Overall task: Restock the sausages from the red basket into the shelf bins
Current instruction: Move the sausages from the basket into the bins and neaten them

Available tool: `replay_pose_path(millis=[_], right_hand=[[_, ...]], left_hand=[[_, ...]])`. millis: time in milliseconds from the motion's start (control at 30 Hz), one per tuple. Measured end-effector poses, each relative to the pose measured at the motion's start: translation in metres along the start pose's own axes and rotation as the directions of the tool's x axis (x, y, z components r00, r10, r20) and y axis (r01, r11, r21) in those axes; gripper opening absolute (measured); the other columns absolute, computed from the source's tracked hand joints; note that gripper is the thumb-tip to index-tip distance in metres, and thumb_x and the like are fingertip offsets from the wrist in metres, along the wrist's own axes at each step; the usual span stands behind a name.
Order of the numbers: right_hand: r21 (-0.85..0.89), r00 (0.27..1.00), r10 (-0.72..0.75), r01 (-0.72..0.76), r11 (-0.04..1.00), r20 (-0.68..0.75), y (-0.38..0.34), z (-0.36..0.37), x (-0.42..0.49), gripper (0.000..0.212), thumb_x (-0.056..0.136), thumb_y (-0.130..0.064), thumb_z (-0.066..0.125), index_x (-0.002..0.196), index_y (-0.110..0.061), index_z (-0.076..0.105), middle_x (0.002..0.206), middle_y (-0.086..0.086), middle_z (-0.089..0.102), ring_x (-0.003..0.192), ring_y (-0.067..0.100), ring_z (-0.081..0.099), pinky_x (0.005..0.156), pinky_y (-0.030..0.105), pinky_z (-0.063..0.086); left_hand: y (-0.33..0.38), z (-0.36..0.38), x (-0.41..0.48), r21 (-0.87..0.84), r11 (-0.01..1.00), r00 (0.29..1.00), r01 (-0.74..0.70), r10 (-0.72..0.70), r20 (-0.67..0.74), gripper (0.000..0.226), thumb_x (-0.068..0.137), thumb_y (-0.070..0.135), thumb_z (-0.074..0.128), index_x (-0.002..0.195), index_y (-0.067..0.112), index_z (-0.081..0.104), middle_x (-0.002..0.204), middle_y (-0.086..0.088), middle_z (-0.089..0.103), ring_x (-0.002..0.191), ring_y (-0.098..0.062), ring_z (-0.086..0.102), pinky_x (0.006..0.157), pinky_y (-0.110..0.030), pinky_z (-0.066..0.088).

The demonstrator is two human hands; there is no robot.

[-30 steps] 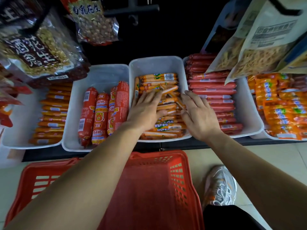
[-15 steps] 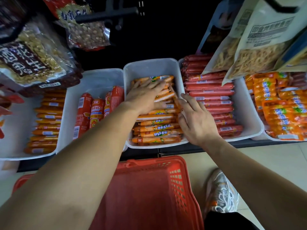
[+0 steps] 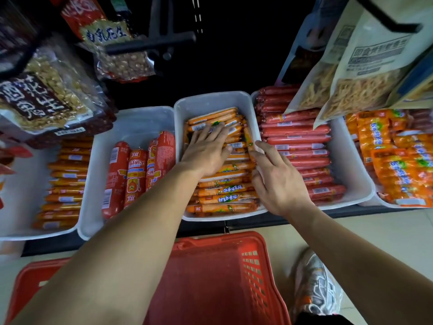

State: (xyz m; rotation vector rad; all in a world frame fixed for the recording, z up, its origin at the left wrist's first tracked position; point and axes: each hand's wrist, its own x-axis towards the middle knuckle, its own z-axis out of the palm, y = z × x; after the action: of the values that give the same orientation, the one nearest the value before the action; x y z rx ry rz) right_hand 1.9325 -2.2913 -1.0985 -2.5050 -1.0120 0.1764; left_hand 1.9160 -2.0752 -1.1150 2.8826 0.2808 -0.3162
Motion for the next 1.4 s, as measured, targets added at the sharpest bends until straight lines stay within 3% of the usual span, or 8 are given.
replay_pose_path(millis=[100, 300, 533, 733, 1033, 1100, 1233, 1400], right_hand=[[-0.009, 1.0, -0.001, 0.001, 1.0, 0.0, 0.0, -0.001, -0.001, 0.054, 0.093, -0.038, 0.035, 0.142, -0.018, 0.047, 0.156, -0.001, 0.033, 0.122, 0.033, 0.053, 0.084, 0.045, 0.055], [-0.015, 1.0, 0.0, 0.0, 1.0, -0.002, 0.0, 0.001, -0.001, 0.054, 0.092, -0.041, 0.033, 0.14, -0.021, 0.049, 0.156, -0.004, 0.033, 0.116, 0.032, 0.056, 0.076, 0.041, 0.054], [-0.021, 1.0, 0.006, -0.006, 1.0, 0.001, -0.001, 0.001, -0.001, 0.053, 0.091, -0.039, 0.036, 0.14, -0.021, 0.048, 0.156, -0.004, 0.031, 0.114, 0.032, 0.056, 0.077, 0.043, 0.056], [-0.042, 1.0, 0.011, -0.011, 0.999, -0.001, -0.003, 0.002, -0.002, 0.053, 0.09, -0.04, 0.036, 0.137, -0.021, 0.053, 0.155, -0.003, 0.033, 0.113, 0.031, 0.057, 0.077, 0.04, 0.055], [-0.052, 1.0, 0.015, -0.015, 0.999, -0.001, -0.005, 0.001, -0.002, 0.054, 0.088, -0.041, 0.033, 0.135, -0.023, 0.053, 0.156, -0.004, 0.031, 0.115, 0.031, 0.057, 0.074, 0.04, 0.055], [-0.058, 1.0, 0.019, -0.019, 0.998, 0.001, -0.006, 0.0, -0.003, 0.056, 0.087, -0.042, 0.032, 0.135, -0.023, 0.053, 0.156, -0.004, 0.031, 0.115, 0.031, 0.056, 0.074, 0.04, 0.055], [-0.067, 1.0, 0.021, -0.021, 0.998, -0.006, -0.006, 0.001, -0.003, 0.056, 0.086, -0.041, 0.033, 0.135, -0.02, 0.053, 0.154, -0.003, 0.032, 0.113, 0.033, 0.057, 0.071, 0.039, 0.053], [-0.059, 1.0, 0.011, -0.012, 0.998, -0.012, -0.003, 0.002, -0.002, 0.049, 0.088, -0.036, 0.042, 0.133, -0.02, 0.054, 0.154, -0.003, 0.032, 0.112, 0.035, 0.057, 0.069, 0.041, 0.055]], left_hand=[[0.0, 0.0, 0.007, -0.017, 0.997, 0.973, 0.077, -0.079, -0.218, 0.069, 0.101, 0.051, 0.038, 0.158, 0.024, 0.01, 0.167, -0.002, 0.003, 0.153, -0.027, -0.002, 0.124, -0.048, 0.002], [-0.008, 0.0, 0.028, -0.163, 0.928, 0.942, 0.335, -0.336, 0.022, 0.096, 0.091, 0.068, 0.043, 0.158, 0.021, -0.007, 0.165, -0.007, -0.013, 0.151, -0.035, -0.014, 0.122, -0.049, 0.004], [-0.017, -0.006, 0.034, -0.396, 0.916, 0.97, 0.058, -0.145, -0.193, 0.065, 0.085, 0.029, 0.067, 0.145, 0.031, 0.043, 0.152, 0.004, 0.034, 0.145, -0.021, 0.024, 0.121, -0.042, 0.022], [-0.009, 0.007, 0.039, -0.364, 0.866, 0.918, 0.343, -0.392, -0.066, 0.099, 0.088, 0.058, 0.057, 0.158, 0.018, -0.002, 0.165, -0.009, -0.004, 0.152, -0.033, 0.003, 0.122, -0.048, 0.018], [-0.011, -0.027, -0.006, -0.494, 0.856, 0.928, 0.156, -0.298, -0.224, 0.05, 0.1, 0.017, 0.05, 0.148, 0.021, 0.038, 0.149, -0.003, 0.042, 0.13, -0.021, 0.05, 0.112, -0.037, 0.041], [-0.018, -0.047, -0.031, -0.413, 0.904, 0.935, 0.111, -0.236, -0.265, 0.041, 0.101, 0.015, 0.048, 0.141, 0.021, 0.048, 0.142, -0.001, 0.05, 0.12, -0.018, 0.057, 0.102, -0.023, 0.041], [-0.043, -0.076, -0.067, -0.253, 0.958, 0.932, 0.134, -0.209, -0.296, 0.033, 0.096, 0.016, 0.054, 0.127, 0.022, 0.063, 0.125, -0.003, 0.064, 0.109, -0.023, 0.061, 0.089, -0.031, 0.045], [-0.057, -0.063, -0.068, -0.132, 0.979, 0.972, 0.153, -0.173, -0.16, 0.046, 0.084, 0.031, 0.071, 0.128, 0.026, 0.06, 0.134, 0.002, 0.053, 0.126, -0.022, 0.048, 0.1, -0.038, 0.043]])
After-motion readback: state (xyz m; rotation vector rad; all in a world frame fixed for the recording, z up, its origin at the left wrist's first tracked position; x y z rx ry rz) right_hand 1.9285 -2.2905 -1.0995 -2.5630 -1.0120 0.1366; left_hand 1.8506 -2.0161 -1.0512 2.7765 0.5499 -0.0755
